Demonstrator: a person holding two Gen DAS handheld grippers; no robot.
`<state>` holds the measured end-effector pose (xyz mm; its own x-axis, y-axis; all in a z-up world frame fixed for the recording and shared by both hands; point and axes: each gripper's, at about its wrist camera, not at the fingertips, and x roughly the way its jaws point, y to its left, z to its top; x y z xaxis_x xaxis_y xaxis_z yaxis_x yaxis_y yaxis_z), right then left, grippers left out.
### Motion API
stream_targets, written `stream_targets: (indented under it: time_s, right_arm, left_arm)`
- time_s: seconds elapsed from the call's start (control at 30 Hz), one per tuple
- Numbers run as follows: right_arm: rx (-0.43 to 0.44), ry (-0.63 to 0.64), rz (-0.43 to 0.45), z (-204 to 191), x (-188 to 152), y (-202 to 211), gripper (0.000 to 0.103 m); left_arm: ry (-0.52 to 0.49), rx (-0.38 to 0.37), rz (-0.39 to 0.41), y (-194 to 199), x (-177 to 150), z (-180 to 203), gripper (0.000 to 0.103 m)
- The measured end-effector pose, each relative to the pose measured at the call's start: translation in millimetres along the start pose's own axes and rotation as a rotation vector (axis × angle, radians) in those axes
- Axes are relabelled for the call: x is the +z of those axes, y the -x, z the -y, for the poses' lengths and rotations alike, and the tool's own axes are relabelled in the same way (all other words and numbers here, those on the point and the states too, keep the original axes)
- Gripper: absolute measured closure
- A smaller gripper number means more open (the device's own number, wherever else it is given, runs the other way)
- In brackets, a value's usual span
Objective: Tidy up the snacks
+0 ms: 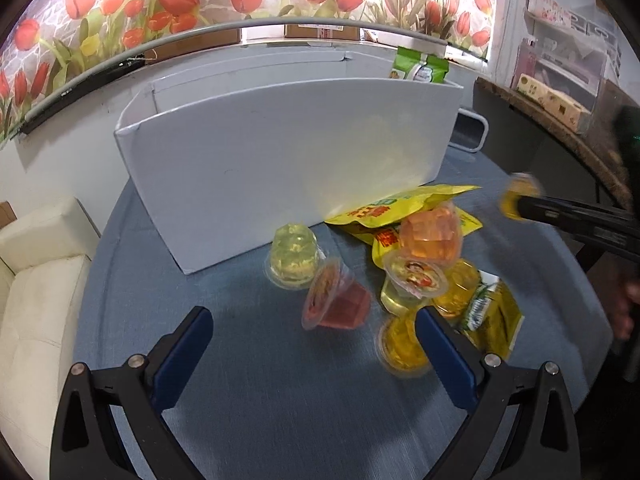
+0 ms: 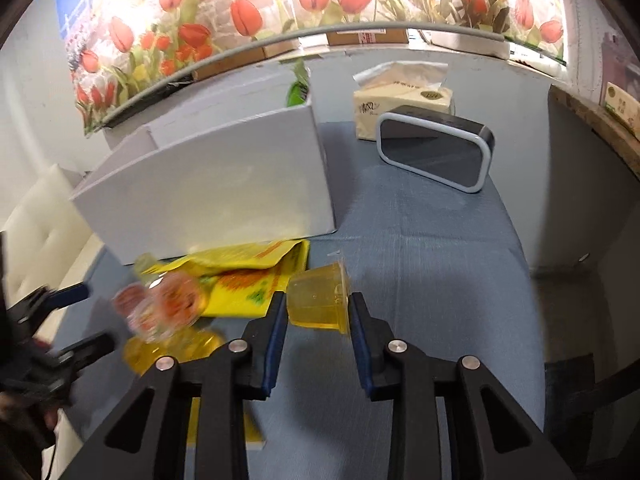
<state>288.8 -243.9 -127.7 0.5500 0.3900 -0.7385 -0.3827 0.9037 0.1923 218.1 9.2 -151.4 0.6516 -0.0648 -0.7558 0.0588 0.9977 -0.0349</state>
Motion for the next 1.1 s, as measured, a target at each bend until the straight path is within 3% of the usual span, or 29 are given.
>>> stream_targets:
  time_s: [0.17, 0.23, 0.37, 0.43, 0.47, 0.83, 1.0, 1.1]
  right_arm:
    - [0.031, -0.005, 0.022, -8.8, -19.2, 32.8, 0.070]
    - [0.037, 0.003, 0.028, -13.5, -24.0, 42.3, 0.070]
    - [0.046, 0.005, 0.035, -19.0, -29.8, 49.6, 0.070]
    - [0.046, 0.009, 0.035, -21.7, -31.9, 50.2, 0.070]
    - [0.051, 0.005, 0.034, -22.6, -33.1, 50.0, 0.070]
    - [0.091, -0.002, 0.031, -32.2, -32.6, 50.2, 0.070]
    - [0.124, 0.037, 0.068, -48.6, -6.5, 53.8, 0.070]
    - [0.151, 0.070, 0.107, -61.8, 26.0, 54.3, 0.070]
  left_arm:
    - [0.005, 0.010, -0.005, -13.2, 5.1, -2.2, 0.002]
    - [-0.001, 0.030, -0.029, -19.7, 6.2, -4.5, 0.019]
    - [-0.025, 0.026, -0.078, -32.9, 5.1, -3.8, 0.036]
    - [-0.057, 0.008, -0.069, -36.8, 2.5, 1.2, 0.058]
    - [-0.053, -0.001, -0.067, -36.9, 2.4, 2.1, 0.062]
    - [-0.001, -0.036, -0.010, 1.6, 9.9, -5.0, 0.071]
    - [0.001, -0.049, 0.065, 43.0, 25.8, -10.4, 0.071]
    - [0.020, -0.060, 0.130, 67.7, 53.8, -20.6, 0.071]
